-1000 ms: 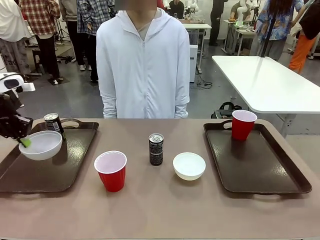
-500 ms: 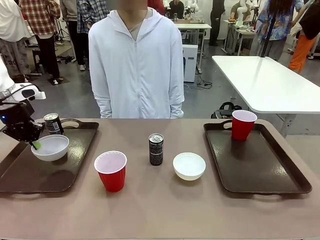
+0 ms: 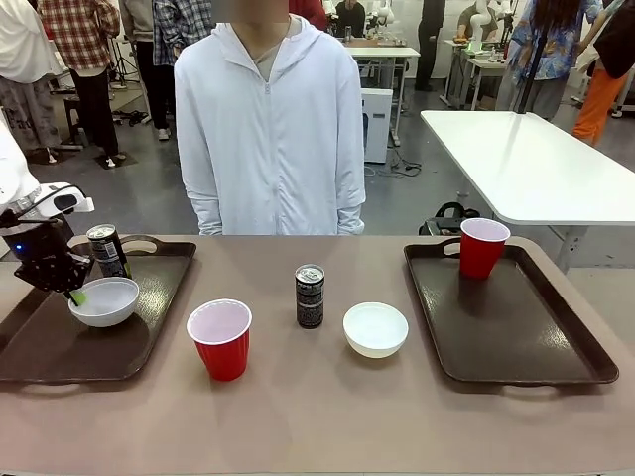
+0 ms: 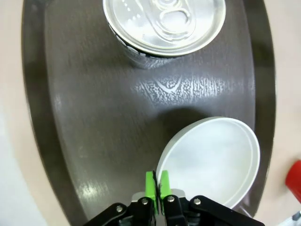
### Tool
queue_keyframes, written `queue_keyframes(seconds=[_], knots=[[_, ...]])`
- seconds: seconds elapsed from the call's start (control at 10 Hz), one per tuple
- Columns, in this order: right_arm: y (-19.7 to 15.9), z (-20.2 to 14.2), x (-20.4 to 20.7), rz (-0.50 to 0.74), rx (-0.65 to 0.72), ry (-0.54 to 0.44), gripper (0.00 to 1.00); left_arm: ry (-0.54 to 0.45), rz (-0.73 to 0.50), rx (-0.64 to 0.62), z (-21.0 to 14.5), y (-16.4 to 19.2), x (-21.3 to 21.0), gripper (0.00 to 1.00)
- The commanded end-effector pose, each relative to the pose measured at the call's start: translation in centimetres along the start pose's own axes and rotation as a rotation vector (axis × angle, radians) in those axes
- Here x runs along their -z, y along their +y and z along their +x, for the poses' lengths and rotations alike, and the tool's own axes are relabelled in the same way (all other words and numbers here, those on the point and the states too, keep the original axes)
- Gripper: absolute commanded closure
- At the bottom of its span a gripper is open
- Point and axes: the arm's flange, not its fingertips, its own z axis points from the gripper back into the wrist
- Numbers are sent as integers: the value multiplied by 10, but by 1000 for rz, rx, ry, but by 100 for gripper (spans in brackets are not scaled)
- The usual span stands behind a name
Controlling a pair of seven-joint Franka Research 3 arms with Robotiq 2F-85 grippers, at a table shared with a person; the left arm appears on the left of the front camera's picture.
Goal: Prepare tableware on both trays.
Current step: Pick up a Picnic Bowl from the table and place it on a Handle tray.
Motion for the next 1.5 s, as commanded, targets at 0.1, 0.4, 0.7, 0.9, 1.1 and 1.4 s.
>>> queue_keyframes(seconds=[0.1, 0.4, 0.7, 0.9, 1.1, 1.4], knots=[[-1, 0, 0, 13, -6, -5, 0, -20, -27, 9, -2, -4, -10, 36], [-1, 0, 0, 13, -6, -5, 0, 29, -72, 20, -14, -19, -30, 0], [-1, 0, 0, 13, -6, -5, 0, 26, -38, 33, -23, -38, -59, 33], [-1, 0, 0, 13, -6, -5, 0, 26, -9, 42, -25, -49, -76, 13], [-1, 0, 0, 13, -6, -5, 0, 3, 31, 46, -29, -55, -96, 0], [-1, 0, 0, 13, -6, -5, 0, -8, 16, 53, -28, -54, -95, 0]])
